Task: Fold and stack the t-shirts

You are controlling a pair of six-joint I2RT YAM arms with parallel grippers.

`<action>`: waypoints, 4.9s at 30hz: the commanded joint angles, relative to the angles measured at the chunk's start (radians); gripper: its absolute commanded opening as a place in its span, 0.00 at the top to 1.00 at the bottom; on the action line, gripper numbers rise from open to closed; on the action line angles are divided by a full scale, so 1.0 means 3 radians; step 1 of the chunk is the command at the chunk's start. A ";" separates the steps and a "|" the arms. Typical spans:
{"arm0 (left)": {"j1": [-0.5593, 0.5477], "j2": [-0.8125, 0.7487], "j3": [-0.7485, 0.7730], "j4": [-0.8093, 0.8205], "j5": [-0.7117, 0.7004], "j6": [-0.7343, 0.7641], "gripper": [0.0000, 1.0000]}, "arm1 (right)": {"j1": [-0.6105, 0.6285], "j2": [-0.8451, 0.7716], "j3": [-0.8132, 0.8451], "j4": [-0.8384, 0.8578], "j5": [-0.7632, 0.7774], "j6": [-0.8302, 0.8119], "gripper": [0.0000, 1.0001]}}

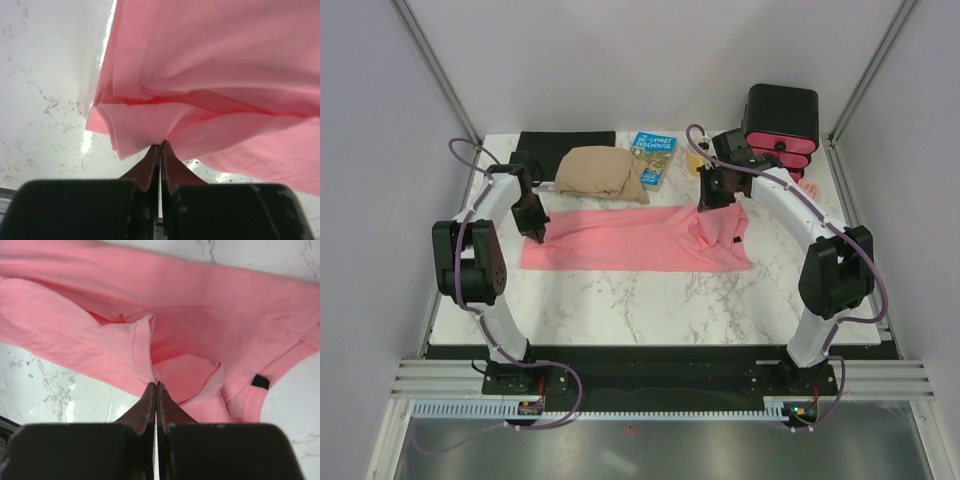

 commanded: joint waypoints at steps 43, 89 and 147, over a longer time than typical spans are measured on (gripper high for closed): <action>-0.0169 -0.1814 -0.1402 -0.0288 -0.0304 -0.0005 0.98 | 0.0421 -0.2039 -0.1657 -0.0652 -0.0479 0.0792 1.00; -0.0169 -0.0153 -0.0068 -0.0089 -0.0559 0.0005 0.98 | 0.0094 -0.0179 0.0101 -0.0258 0.0339 -0.0047 1.00; -0.0588 -0.0153 0.0291 0.0121 -0.0631 0.0010 0.60 | 0.0058 0.0461 0.0644 -0.0171 0.0528 -0.0210 1.00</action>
